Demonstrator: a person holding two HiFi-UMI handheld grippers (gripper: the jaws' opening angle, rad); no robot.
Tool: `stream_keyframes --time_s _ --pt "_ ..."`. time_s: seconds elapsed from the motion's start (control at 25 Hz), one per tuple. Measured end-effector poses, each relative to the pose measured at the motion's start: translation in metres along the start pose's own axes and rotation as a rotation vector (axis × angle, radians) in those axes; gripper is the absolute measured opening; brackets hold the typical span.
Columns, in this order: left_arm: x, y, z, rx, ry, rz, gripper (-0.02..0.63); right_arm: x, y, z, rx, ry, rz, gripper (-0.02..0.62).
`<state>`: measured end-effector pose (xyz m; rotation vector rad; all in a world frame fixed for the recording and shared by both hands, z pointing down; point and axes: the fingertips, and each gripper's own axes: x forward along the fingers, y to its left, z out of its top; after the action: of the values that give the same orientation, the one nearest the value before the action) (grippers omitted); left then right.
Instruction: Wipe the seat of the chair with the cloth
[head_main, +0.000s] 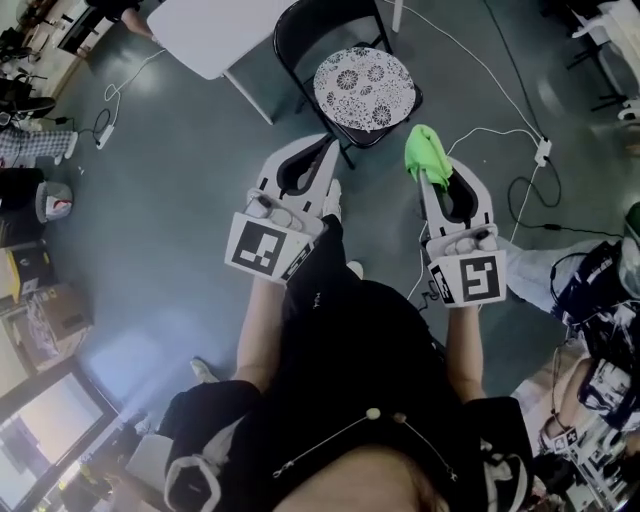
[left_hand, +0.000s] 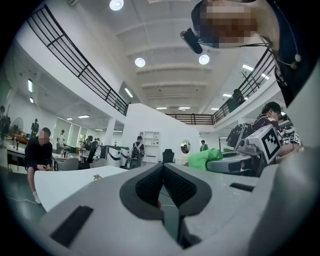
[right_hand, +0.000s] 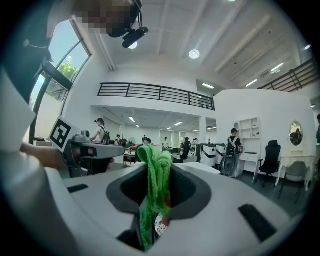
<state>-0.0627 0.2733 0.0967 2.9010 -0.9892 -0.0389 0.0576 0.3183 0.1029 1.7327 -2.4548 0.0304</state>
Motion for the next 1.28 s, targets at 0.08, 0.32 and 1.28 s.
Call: stream_keyframes --time_s 0.08,0.32,1.28 --pt "0.025 0.027 -0.002 -0.008 0.0 -0.011 0.005 0.033 -0.015 -0.001 -0.01 0.011 -0.008 0.098" --pt "0.098 0.108 -0.015 -0.02 0.023 -0.054 0.005 0.139 -0.064 -0.006 -0.03 0.038 -0.032 0.098" --pt "0.075 0.211 -0.177 -0.241 0.24 0.085 0.006 0.394 -0.065 -0.282 -0.559 0.442 0.158 0.098"
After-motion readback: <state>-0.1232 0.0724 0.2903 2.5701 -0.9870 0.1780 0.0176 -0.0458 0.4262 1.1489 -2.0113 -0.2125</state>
